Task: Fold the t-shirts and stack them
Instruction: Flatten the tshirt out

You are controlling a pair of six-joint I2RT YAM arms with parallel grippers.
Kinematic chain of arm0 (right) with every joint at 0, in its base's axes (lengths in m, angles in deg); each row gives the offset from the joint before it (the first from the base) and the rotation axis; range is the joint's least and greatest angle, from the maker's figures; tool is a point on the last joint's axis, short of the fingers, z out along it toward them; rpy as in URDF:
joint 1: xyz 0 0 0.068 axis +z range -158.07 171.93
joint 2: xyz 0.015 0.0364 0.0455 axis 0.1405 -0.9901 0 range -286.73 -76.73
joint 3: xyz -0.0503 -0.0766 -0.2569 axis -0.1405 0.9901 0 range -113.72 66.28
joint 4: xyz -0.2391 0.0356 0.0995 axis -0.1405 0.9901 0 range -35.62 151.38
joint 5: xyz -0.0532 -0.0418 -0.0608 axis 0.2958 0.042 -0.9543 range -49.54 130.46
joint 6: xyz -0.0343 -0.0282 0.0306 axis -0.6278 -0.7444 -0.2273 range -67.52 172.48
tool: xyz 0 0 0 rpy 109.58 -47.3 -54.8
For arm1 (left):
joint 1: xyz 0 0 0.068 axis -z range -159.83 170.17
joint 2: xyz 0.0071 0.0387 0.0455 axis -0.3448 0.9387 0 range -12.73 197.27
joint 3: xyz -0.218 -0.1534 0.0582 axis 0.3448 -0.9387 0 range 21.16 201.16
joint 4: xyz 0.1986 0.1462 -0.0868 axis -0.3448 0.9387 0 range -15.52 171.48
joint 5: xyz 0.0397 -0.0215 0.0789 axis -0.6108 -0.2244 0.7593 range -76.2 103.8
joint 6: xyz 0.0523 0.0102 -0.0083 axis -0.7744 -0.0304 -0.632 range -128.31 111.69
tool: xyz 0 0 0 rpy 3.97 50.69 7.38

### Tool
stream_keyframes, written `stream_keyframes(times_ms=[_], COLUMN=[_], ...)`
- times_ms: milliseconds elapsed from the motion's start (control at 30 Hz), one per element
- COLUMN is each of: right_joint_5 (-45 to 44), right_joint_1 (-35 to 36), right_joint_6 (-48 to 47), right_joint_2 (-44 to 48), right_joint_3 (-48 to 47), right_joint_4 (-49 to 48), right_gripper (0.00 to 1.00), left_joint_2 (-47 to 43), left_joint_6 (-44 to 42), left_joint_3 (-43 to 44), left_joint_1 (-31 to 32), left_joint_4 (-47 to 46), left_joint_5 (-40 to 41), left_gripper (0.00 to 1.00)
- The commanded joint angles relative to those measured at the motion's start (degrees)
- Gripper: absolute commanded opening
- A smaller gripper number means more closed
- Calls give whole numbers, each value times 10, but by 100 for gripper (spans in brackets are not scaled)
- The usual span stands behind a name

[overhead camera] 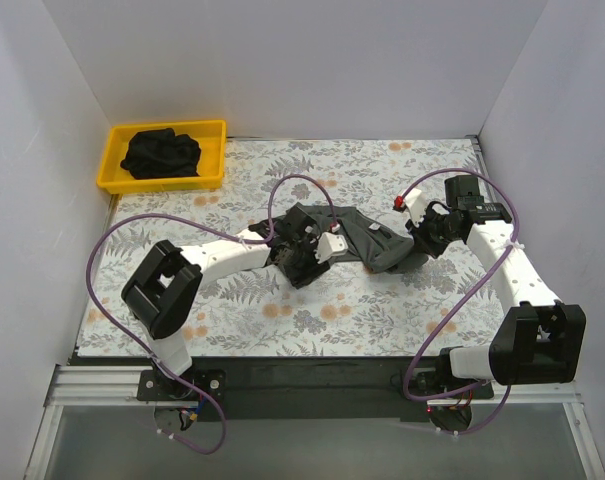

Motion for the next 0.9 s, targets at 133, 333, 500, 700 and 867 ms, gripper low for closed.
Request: stream_keyframes(times_ms=[133, 333, 500, 700, 867], right_joint_5=[12, 8, 11, 24, 25], right_joint_1=[-3, -3, -3, -3, -3], right_joint_6=[1, 0, 1, 18, 43], right_joint_2=[-2, -3, -6, -16, -8], right_joint_3=[-13, -14, -19, -42, -131], right_joint_4=[-3, -3, -3, -2, -1], right_gripper=[1, 1, 1, 1, 1], left_joint_2=[5, 18, 14, -5, -57], left_joint_6=[3, -4, -16, -3, 30], left_joint_3=[10, -21, -43, -42, 58], left_joint_1=[10, 10, 10, 8, -45], left_joint_4=[11, 3, 18, 8, 51], left_joint_5=[22, 60, 55, 63, 55], left_gripper=[44, 43, 36, 0, 0])
